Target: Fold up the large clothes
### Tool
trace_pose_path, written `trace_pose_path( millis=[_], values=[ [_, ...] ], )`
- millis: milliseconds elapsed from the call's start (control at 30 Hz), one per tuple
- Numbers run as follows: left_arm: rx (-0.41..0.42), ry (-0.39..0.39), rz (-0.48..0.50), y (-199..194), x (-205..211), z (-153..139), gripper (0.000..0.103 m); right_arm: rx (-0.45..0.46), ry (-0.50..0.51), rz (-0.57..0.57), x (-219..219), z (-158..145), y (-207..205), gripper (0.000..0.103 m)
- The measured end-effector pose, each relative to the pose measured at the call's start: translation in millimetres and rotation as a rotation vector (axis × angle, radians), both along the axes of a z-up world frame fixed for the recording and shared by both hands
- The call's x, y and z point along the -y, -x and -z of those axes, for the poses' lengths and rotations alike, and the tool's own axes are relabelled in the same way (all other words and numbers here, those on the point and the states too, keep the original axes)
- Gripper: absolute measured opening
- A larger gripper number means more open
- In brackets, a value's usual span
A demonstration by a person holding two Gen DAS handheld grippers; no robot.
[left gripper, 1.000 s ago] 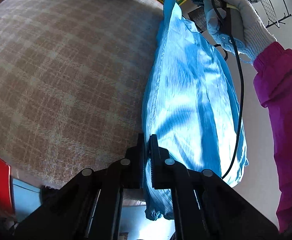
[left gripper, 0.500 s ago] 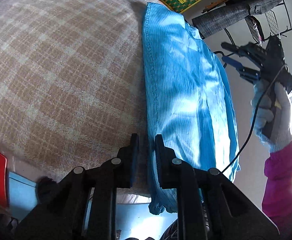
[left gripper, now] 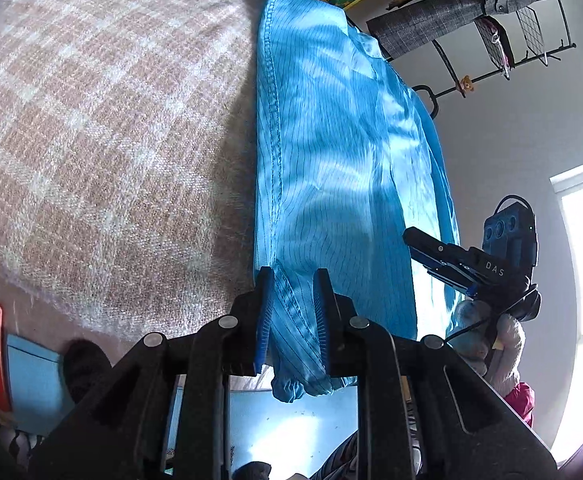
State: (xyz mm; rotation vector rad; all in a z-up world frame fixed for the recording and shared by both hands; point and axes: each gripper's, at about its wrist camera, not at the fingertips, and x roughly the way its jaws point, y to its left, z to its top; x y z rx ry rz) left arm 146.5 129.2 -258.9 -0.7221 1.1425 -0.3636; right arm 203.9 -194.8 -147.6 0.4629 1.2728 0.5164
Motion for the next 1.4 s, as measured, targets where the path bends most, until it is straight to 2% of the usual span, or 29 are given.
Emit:
trace_pose_path(
  millis=[100,167,233,300,467,533,567,600,633,733,833,967,1167,1300,1400],
  values=[
    [-0.014,0.016,-0.016,-0.9,-1.7,1.9,0.019,0.016,-0.029,-0.039,-9.7,-0.7,8.3,0.000],
    [-0.013,0.009,-0.025,-0.3,-1.5,1.1,0.019,0.037,-0.019,-0.037,-10.9,-4.7,13.1,0.000],
    [-0.013,0.004,-0.035,1.4,-1.2,0.3,0.024,0.055,-0.030,-0.032,-7.4,-9.5,23.8,0.000],
    [-0.016,0.008,-0.052,5.7,-3.9,0.3,0.045,0.051,-0.035,-0.023,-1.1,-11.5,37.2,0.000],
    [-0.017,0.023,-0.062,20.6,-5.4,2.6,0.046,0.080,0.052,-0.044,-3.5,-8.7,56.4,0.000],
    [-0.024,0.027,-0.048,24.3,-1.2,4.3,0.046,0.072,0.038,-0.012,-4.3,-7.3,49.3,0.005],
    [-0.026,0.027,-0.040,26.9,0.4,4.3,0.046,0.073,0.043,-0.003,-4.2,-8.4,47.0,0.012],
    [-0.024,0.031,-0.035,30.7,1.2,3.6,0.046,0.085,0.072,0.006,-3.9,-11.6,46.0,0.031],
    [-0.019,0.035,-0.028,35.9,1.8,2.8,0.046,0.109,0.107,0.015,-2.8,-16.3,47.0,0.034],
    [-0.025,0.035,-0.022,45.9,-1.0,4.3,0.046,0.167,0.147,0.013,-2.4,-32.3,53.8,0.034],
    [-0.037,0.047,-0.022,48.7,-1.7,9.9,0.046,0.220,0.118,-0.013,-6.6,-44.7,60.1,0.034],
    [-0.058,0.085,-0.021,48.5,1.3,20.0,0.046,0.206,0.135,-0.070,-22.4,-39.7,60.5,0.033],
    [-0.078,0.117,0.023,47.4,17.0,28.0,0.046,0.153,0.183,-0.109,-39.0,-14.8,53.7,0.032],
    [-0.055,0.118,0.058,51.0,25.5,17.7,0.031,0.135,0.201,-0.126,-41.9,-6.8,53.7,0.032],
    [-0.037,0.152,0.055,53.3,24.2,7.7,0.030,0.130,0.203,-0.126,-41.2,-5.5,53.1,0.033]
  ],
)
